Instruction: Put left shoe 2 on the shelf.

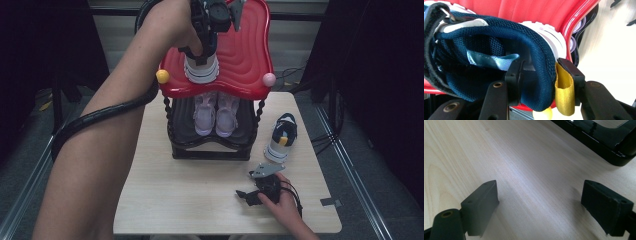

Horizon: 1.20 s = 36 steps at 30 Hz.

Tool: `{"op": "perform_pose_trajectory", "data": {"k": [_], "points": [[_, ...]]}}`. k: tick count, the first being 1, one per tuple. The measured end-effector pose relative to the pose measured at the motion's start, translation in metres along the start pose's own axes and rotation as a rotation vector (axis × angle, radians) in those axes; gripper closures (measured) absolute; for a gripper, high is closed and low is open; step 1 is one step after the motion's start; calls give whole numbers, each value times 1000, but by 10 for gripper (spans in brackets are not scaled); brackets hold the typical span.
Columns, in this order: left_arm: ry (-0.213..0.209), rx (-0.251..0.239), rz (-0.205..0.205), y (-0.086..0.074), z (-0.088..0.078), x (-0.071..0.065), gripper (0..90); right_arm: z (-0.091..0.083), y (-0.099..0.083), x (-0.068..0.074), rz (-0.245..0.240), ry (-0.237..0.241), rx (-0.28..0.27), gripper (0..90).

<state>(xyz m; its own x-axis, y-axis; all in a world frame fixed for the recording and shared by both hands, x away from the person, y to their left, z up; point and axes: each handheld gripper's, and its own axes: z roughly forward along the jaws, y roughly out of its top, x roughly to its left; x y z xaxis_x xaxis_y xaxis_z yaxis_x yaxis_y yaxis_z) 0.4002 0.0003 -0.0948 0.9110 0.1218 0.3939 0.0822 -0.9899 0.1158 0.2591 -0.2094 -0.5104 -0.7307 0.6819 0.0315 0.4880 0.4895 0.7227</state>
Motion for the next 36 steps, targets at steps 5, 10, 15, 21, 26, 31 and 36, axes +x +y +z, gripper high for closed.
{"op": "perform_pose_trajectory", "data": {"k": [5,10,15,21,26,31,36], "points": [[-1,6,-9,0,-1,1,550,0,0,0,0,0,0,133],[-4,-2,-32,0,0,1,529,0,0,0,0,0,0,134],[-4,-8,-47,-1,-1,1,503,0,0,0,-1,0,0,134],[-12,-13,-74,-2,-2,1,493,0,0,0,-1,-1,0,134],[-21,-17,-76,-3,-3,1,468,0,0,0,0,0,0,134],[-26,-25,-95,-5,-3,2,442,0,0,0,-1,0,0,133],[-37,-38,-108,-7,-5,2,418,0,0,0,-1,-1,-1,134]]}}
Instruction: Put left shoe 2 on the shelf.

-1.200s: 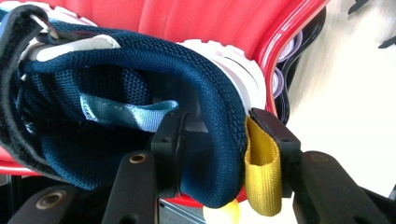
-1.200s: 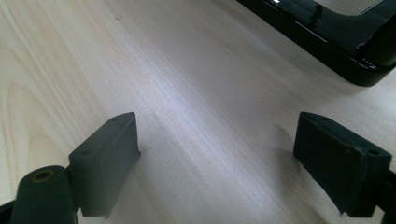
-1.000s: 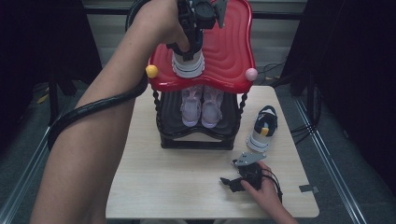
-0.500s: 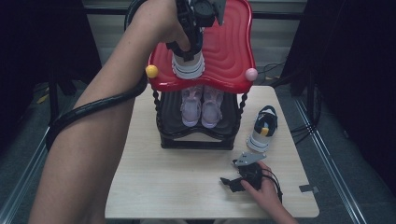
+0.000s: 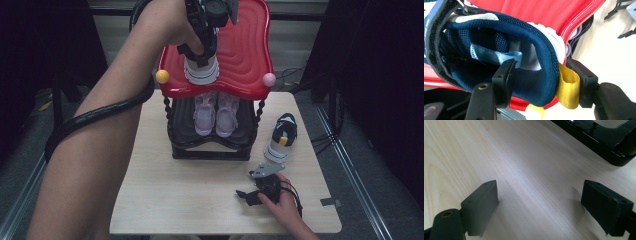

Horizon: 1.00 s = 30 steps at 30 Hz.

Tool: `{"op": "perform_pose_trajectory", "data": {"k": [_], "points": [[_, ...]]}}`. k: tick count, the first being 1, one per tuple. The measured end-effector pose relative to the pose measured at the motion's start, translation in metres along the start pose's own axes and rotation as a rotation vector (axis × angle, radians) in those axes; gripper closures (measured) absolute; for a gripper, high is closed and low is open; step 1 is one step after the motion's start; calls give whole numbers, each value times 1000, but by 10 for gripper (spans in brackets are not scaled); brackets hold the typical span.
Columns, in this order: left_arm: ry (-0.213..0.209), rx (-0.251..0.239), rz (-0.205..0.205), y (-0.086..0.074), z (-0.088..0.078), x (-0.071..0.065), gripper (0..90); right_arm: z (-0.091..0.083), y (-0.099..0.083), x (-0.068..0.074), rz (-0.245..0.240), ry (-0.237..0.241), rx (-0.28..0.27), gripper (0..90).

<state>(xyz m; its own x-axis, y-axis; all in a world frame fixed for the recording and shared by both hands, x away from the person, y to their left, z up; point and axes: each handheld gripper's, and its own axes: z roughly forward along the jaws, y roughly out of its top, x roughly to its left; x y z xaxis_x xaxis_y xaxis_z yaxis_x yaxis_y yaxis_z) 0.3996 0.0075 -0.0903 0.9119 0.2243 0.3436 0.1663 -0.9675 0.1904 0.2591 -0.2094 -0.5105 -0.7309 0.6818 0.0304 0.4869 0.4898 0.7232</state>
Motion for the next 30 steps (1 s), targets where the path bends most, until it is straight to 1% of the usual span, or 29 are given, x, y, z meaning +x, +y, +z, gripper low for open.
{"op": "perform_pose_trajectory", "data": {"k": [1,4,6,10,13,17,22,25,27,30], "points": [[-3,1,-1,0,0,0,417,0,0,0,1,0,0,134],[-1,-19,-20,-1,-2,1,393,0,0,0,1,0,1,134],[-5,-15,-25,-2,-3,1,381,0,0,0,1,0,0,134],[-2,-24,-34,-3,-4,1,348,0,0,0,0,0,0,134],[-3,-33,-49,-4,-5,1,335,0,0,0,1,0,0,134],[-5,-29,-48,-5,-6,1,325,0,0,0,0,0,0,133],[-9,-45,-69,-8,-7,2,299,0,0,0,1,0,0,134],[-11,-46,-82,-10,-8,2,286,0,0,0,0,0,0,134],[-17,-49,-87,-11,-8,2,277,0,0,0,0,0,0,134],[-15,-60,-92,-13,-10,3,264,0,0,0,1,1,1,134]]}}
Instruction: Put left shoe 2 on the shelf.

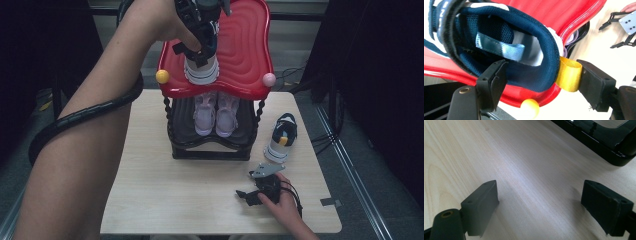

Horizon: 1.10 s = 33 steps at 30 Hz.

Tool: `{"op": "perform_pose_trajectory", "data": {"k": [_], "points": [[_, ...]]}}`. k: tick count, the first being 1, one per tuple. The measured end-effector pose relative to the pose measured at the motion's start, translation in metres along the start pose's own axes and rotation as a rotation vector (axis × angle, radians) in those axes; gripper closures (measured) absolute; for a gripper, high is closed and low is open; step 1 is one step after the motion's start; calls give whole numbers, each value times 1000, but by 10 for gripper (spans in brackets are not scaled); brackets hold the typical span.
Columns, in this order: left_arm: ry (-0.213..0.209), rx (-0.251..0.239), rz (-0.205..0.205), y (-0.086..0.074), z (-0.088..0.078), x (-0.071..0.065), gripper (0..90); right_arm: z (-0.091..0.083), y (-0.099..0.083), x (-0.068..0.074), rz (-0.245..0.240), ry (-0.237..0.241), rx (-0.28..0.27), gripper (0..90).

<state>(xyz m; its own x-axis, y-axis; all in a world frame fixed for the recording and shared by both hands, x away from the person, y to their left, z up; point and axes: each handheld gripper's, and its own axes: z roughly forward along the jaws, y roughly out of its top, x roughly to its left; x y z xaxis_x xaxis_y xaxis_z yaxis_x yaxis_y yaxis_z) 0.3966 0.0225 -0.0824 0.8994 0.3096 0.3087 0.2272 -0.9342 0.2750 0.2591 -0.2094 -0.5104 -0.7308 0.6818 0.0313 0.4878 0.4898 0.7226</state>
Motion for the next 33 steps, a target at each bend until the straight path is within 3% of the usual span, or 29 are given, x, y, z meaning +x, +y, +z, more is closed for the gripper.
{"op": "perform_pose_trajectory", "data": {"k": [15,22,24,25,33], "points": [[0,-31,-43,-16,-10,5,217,0,0,0,0,0,0,134],[-19,-43,-58,-29,-12,9,216,0,0,0,-2,-1,-1,134],[-23,-47,-85,-33,-12,9,216,0,0,0,0,0,0,133],[-24,-41,-75,-35,-12,11,216,0,0,0,-1,0,0,134],[-39,-45,-130,-52,-14,17,211,0,0,0,-1,0,0,134]]}}
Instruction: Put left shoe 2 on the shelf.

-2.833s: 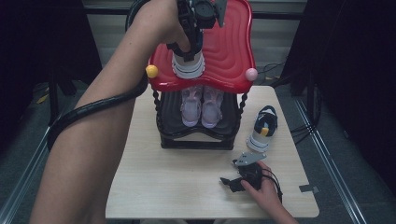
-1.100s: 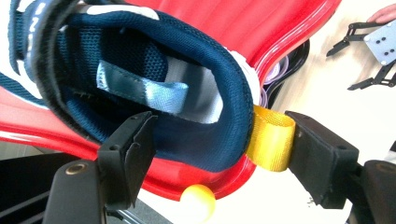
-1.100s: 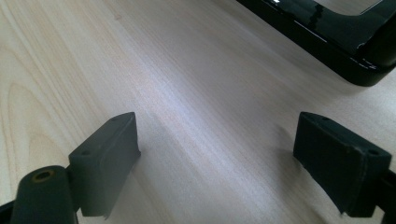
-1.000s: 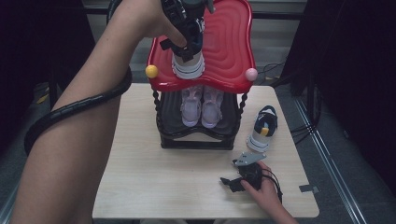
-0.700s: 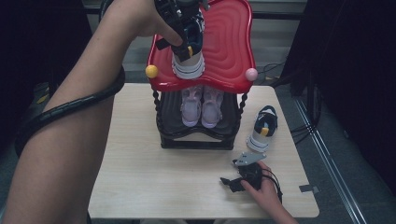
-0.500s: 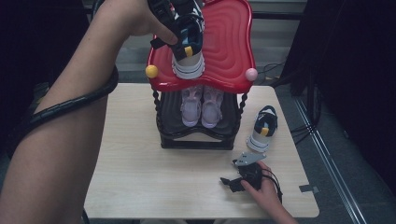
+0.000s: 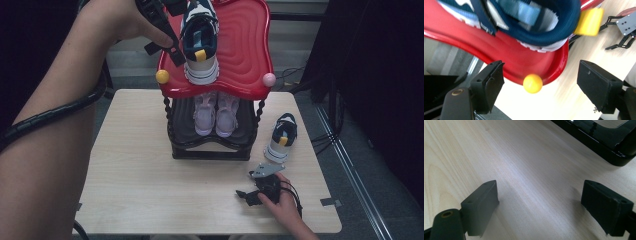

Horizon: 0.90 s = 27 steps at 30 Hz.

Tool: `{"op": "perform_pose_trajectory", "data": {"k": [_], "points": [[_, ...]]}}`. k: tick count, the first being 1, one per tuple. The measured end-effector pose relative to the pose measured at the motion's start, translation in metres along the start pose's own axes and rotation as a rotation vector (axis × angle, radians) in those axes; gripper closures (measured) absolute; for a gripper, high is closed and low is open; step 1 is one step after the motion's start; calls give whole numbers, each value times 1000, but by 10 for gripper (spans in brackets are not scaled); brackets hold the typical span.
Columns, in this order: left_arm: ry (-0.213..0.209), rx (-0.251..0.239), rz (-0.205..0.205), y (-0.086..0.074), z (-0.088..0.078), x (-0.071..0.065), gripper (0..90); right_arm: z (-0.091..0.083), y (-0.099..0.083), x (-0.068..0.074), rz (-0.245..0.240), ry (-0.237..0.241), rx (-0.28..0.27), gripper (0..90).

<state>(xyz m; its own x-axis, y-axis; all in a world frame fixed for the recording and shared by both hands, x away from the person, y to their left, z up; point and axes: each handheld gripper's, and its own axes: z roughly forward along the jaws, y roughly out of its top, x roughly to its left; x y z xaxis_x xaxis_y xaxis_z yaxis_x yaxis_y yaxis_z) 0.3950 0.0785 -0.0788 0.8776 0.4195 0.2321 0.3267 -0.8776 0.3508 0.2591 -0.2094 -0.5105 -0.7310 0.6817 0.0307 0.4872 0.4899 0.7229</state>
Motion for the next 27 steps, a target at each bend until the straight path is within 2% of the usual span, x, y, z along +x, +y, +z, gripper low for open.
{"op": "perform_pose_trajectory", "data": {"k": [10,14,15,16,27], "points": [[-17,-2,-44,-19,1,8,194,0,0,0,0,0,0,134],[-28,3,-51,-25,3,10,185,0,0,0,0,0,0,134],[-28,2,-41,-26,3,11,186,0,0,0,0,0,0,133],[-32,-4,-59,-28,4,11,185,0,0,0,0,0,0,134],[-46,-6,-109,-51,11,17,178,0,0,0,-1,1,0,133]]}}
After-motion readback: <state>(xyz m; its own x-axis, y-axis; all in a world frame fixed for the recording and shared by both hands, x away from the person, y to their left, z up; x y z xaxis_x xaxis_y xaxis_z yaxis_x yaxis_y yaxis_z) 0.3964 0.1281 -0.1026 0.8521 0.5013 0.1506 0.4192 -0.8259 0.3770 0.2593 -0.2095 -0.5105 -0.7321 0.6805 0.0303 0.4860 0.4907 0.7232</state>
